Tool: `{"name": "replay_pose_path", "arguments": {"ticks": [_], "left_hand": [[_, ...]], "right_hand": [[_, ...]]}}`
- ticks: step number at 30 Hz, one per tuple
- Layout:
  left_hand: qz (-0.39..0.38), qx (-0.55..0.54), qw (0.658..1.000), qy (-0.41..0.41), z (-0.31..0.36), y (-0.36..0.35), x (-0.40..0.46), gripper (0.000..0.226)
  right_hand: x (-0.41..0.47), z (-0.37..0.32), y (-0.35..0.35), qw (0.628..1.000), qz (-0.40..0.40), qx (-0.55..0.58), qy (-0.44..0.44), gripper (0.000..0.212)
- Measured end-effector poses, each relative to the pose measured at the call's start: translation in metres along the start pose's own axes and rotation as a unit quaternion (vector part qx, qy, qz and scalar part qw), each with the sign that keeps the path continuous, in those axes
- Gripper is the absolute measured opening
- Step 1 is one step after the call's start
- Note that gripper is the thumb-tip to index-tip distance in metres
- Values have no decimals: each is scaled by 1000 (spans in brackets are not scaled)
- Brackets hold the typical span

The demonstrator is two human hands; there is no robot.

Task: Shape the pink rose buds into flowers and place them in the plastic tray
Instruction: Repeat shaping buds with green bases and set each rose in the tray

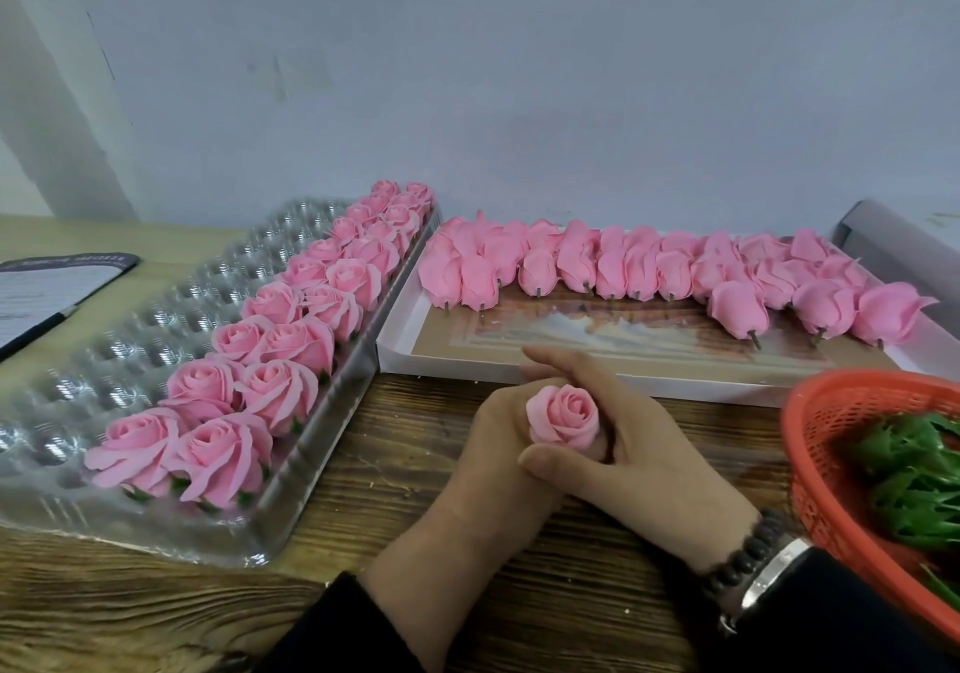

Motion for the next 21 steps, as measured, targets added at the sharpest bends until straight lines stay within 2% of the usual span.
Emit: {"name": "replay_pose_path", "arguments": {"ticks": [3, 7, 9, 12, 15, 18, 21], "left_hand": [[21, -9, 1000, -4, -3, 2, 1, 4], [26, -16, 998, 47, -6, -7, 1, 8], [42, -18, 998, 46, -7, -10, 2, 24], [50, -32, 997, 40, -3, -14, 1, 28], [40, -2, 998, 45, -4, -15, 3, 21], [-19, 81, 995, 55, -6, -14, 4, 24], [-85, 24, 987, 136, -7, -11, -3, 35]], "right_hand": [[-1, -4, 0, 999, 26, -13, 18, 74], [-5, -17, -6, 993, 93, -39, 66, 50], [-5, -19, -8, 987, 128, -57, 79, 36], [-3, -17, -8, 983, 156, -56, 81, 35], [0, -15, -7, 988, 128, -57, 70, 30], [2, -15, -8, 996, 46, -59, 57, 29], [-1, -14, -9, 998, -16, -49, 27, 32]]}}
Point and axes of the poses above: each hand's wrist, its own x-axis towards the middle knuckle, its own y-axis out of the back of the hand, z = x × y, the point moved 4 cm from there along x, towards the middle knuckle
